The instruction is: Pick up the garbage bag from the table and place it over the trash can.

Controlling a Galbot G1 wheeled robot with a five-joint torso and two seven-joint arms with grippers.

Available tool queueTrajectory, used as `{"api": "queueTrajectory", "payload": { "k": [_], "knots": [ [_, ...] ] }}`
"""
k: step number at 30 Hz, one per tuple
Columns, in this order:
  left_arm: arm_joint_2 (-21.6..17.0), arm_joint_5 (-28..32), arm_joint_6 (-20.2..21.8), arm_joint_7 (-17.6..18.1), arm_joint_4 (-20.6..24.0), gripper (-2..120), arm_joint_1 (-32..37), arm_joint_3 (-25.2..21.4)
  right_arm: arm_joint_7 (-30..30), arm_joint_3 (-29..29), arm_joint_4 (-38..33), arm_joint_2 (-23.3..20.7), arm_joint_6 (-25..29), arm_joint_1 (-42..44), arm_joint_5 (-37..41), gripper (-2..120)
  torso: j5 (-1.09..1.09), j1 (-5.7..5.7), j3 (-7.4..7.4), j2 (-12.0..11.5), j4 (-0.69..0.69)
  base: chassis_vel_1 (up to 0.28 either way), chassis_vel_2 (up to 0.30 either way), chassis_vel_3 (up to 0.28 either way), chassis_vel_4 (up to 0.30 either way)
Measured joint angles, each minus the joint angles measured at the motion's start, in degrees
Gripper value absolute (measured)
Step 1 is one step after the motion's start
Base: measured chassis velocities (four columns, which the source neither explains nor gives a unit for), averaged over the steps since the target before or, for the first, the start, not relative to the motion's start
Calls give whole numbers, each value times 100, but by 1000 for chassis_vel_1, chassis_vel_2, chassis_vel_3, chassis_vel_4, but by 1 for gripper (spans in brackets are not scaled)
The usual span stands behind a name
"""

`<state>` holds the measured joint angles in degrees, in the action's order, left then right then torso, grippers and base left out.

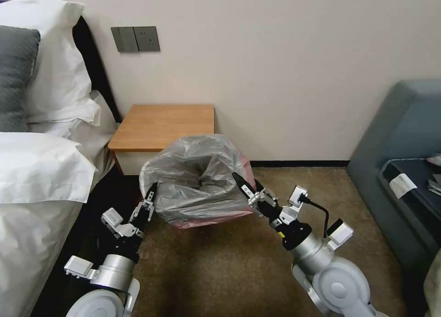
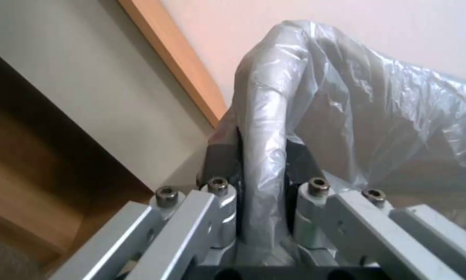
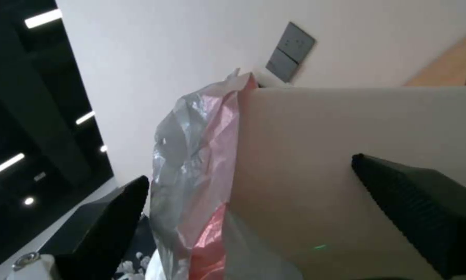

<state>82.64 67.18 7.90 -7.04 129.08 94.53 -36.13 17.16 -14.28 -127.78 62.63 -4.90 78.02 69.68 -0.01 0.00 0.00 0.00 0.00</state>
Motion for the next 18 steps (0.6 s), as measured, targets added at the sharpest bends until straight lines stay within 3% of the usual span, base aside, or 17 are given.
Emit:
{"api": "queueTrajectory", "payload": {
  "k": [18],
  "knots": [
    [8,-262,-39,-20,-115,8,-3,148,-31,5,-116,79,-12,-205,-1,100,0,0,0,0,0,0,0,0,0]
  ]
}}
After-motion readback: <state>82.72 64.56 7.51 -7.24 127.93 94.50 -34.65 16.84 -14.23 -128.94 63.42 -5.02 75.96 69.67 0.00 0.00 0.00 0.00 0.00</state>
